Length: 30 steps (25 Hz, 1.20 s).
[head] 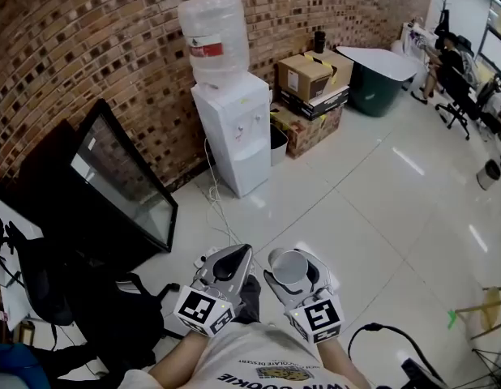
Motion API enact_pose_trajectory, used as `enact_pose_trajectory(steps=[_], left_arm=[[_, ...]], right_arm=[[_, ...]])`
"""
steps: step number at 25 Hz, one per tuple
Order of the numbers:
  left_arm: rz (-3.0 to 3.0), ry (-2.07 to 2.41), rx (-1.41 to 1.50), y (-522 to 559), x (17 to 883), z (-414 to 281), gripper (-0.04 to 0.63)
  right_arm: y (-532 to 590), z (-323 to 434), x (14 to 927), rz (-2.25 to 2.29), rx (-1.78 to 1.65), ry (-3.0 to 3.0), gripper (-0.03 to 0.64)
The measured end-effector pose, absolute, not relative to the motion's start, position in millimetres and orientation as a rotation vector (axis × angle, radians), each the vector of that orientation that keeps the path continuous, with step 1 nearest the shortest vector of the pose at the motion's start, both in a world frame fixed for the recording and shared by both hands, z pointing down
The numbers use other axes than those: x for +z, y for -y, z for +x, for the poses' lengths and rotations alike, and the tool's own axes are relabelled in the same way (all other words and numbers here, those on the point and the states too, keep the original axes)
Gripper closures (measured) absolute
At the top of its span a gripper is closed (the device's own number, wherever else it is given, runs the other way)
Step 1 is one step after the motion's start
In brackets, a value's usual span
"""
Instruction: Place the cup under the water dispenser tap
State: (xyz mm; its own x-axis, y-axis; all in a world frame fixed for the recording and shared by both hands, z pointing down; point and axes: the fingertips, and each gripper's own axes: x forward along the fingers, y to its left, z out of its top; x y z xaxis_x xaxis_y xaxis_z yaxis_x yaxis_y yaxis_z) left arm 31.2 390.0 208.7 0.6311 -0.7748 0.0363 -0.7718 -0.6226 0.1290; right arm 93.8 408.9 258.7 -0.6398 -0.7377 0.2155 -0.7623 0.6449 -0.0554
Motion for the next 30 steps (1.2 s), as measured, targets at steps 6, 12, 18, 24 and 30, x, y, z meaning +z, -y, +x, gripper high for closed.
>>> enact_pose_trajectory(steps=[6,12,18,24,30], left_arm=[[2.696,1.282,-0.042,-354,224,28,0.604],[2.682,1.272,-0.046,-293,235,17,0.604],[2.654,1.238,-0.028,-223,244,1,0.604],[2.643,1.228,-0.021,-151,243,-19,0.604],[2.644,1.229,-0.049,-84,247,-46,0.604]], right_arm=[[-374,86,271,1.215,0.224,2.678,0.281],[-312,72,279,1.199,0.221,2.663,0.279],[-241,57,282,1.195,0.251,2.635,0.279],[-167,31,278,1.163,0.273,2.617,0.279],[-101,-3,277,1.126,0.246,2.616,0.279]])
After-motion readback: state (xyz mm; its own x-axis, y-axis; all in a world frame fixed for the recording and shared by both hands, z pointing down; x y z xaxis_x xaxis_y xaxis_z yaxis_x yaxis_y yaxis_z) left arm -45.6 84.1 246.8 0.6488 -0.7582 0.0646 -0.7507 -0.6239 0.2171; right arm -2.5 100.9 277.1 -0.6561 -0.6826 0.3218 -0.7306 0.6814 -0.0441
